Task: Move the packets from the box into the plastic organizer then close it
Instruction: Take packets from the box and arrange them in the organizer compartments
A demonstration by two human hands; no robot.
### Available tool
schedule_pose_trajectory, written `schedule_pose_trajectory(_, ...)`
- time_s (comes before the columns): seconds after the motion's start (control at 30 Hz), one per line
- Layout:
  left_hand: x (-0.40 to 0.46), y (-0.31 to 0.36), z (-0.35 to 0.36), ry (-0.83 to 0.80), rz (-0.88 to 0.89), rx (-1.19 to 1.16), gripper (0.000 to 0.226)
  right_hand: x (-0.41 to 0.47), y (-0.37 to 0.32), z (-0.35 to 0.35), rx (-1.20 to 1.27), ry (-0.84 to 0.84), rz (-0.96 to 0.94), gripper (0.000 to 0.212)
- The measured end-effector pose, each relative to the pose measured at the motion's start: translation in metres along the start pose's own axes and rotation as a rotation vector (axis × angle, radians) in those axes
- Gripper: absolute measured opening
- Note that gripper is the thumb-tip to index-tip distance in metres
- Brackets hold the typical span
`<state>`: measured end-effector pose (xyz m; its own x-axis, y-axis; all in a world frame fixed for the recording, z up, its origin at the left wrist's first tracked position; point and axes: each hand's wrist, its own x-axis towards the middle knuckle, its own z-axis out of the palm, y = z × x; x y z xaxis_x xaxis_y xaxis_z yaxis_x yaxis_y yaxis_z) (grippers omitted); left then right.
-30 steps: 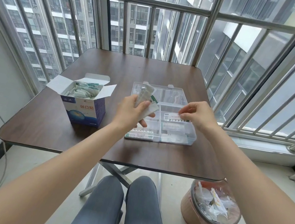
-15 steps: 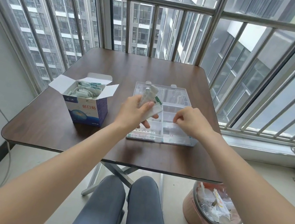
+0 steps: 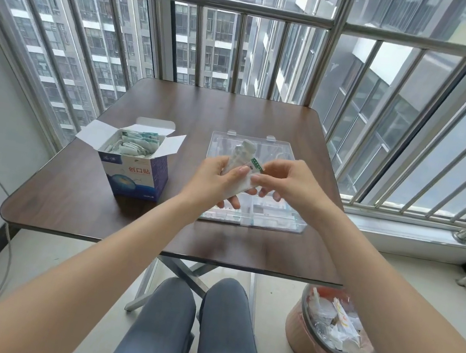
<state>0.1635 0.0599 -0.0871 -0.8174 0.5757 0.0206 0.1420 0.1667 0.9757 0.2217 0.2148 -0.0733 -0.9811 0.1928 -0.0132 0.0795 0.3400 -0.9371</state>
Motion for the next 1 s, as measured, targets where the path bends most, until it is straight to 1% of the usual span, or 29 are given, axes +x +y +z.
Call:
schedule_pose_trajectory(0.03,0.000,0.000,0.000,0.006,0.000,-0.009,0.012,0.001,0.001,0.002,0.026,0.029,0.003,0.003)
schedule_pose_trajectory(0.07,0.000,0.000,0.000,0.023,-0.006,-0.015,0.013,0.002,0.002,0.002,0.086,0.079,0.020,0.007)
schedule_pose_trajectory(0.17,0.001,-0.001,-0.004,0.102,-0.025,-0.013,0.016,0.001,0.006,-0.003,0.315,0.219,0.084,0.007)
schedule_pose_trajectory(0.23,0.001,-0.001,-0.009,0.141,-0.024,-0.014,0.014,0.000,0.009,-0.010,0.477,0.247,0.082,0.004)
schedule_pose_trajectory(0.27,0.001,-0.002,-0.011,0.155,-0.023,-0.014,0.013,0.001,0.011,-0.015,0.530,0.253,0.075,0.004)
schedule_pose_trajectory(0.3,0.001,-0.002,-0.013,0.166,-0.023,-0.014,0.012,0.000,0.013,-0.019,0.538,0.262,0.071,0.009)
schedule_pose_trajectory(0.33,0.002,-0.002,-0.014,0.173,-0.025,-0.013,0.012,0.001,0.016,-0.022,0.505,0.274,0.072,0.014)
schedule_pose_trajectory(0.37,0.002,-0.003,-0.014,0.177,-0.027,-0.013,0.012,0.002,0.019,-0.025,0.403,0.294,0.071,0.014)
schedule_pose_trajectory(0.43,0.002,-0.003,-0.012,0.172,-0.030,-0.008,0.010,0.005,0.024,-0.030,0.074,0.325,0.078,0.005)
schedule_pose_trajectory(0.47,0.002,-0.003,-0.011,0.165,-0.030,-0.008,0.009,0.007,0.026,-0.032,-0.059,0.325,0.087,0.009)
schedule_pose_trajectory(0.53,0.003,-0.004,-0.008,0.155,-0.030,-0.009,0.008,0.011,0.031,-0.033,-0.227,0.302,0.106,0.015)
schedule_pose_trajectory(0.63,0.004,-0.006,-0.006,0.152,-0.031,0.005,0.008,0.015,0.033,-0.028,-0.438,0.285,0.090,0.010)
schedule_pose_trajectory(0.73,0.005,-0.007,-0.006,0.148,-0.032,0.019,0.008,0.018,0.036,-0.023,-0.534,0.308,0.073,0.009)
schedule_pose_trajectory(0.87,0.006,-0.008,-0.008,0.141,-0.033,0.020,0.010,0.019,0.042,-0.018,-0.651,0.244,0.066,0.013)
schedule_pose_trajectory(1.0,0.006,-0.008,-0.008,0.137,-0.034,0.016,0.012,0.020,0.043,-0.015,-0.693,0.223,0.045,0.017)
